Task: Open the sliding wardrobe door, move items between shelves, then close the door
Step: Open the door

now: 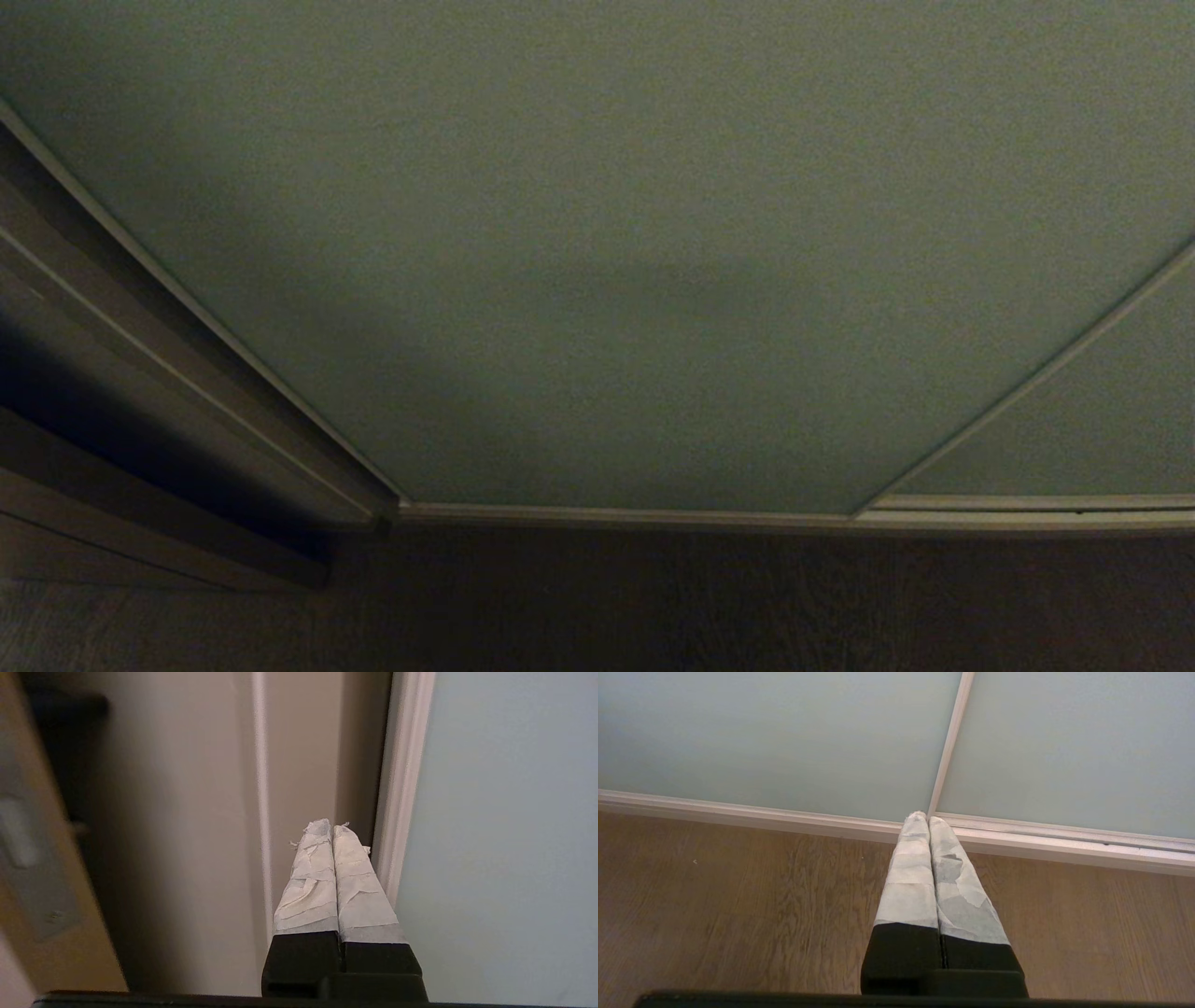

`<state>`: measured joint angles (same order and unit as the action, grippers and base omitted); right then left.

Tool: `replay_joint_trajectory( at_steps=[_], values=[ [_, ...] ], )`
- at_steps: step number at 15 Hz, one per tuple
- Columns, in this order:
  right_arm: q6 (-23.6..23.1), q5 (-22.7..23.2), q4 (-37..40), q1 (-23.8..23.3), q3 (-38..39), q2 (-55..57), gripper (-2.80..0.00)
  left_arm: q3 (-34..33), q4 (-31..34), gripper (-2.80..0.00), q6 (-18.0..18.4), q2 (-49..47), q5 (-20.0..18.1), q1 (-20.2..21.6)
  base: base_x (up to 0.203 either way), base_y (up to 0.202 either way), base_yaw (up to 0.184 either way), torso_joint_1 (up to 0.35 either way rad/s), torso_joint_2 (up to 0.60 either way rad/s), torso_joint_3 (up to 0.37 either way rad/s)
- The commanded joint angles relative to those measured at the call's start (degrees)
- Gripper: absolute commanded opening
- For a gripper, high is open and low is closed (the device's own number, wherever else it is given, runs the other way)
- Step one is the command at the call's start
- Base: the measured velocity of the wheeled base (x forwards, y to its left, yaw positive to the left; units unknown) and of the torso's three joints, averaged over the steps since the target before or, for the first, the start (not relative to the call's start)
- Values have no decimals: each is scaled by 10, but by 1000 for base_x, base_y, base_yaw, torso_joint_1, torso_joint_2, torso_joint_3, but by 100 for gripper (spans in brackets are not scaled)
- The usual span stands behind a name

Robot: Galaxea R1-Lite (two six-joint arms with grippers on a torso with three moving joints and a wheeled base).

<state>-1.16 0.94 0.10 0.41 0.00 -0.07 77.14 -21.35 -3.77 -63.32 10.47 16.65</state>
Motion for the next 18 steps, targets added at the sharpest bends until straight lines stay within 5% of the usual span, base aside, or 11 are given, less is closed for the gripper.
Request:
replay_joint_trajectory(
  at_steps=[1, 11, 18],
  values=[
    [0, 0, 0, 0, 0, -1, -280, 0, 4, -280, -4, -11, -4, 2, 0, 0, 0, 0, 0, 0],
    [0, 0, 0, 0, 0, -1, -280, 14, 19, -280, -11, -42, -35, 11, 0, 0, 0, 0, 0, 0],
    [0, 0, 0, 0, 0, -1, -280, 24, 24, -280, -13, -62, -97, 11, 0, 0, 0, 0, 0, 0]
  ],
)
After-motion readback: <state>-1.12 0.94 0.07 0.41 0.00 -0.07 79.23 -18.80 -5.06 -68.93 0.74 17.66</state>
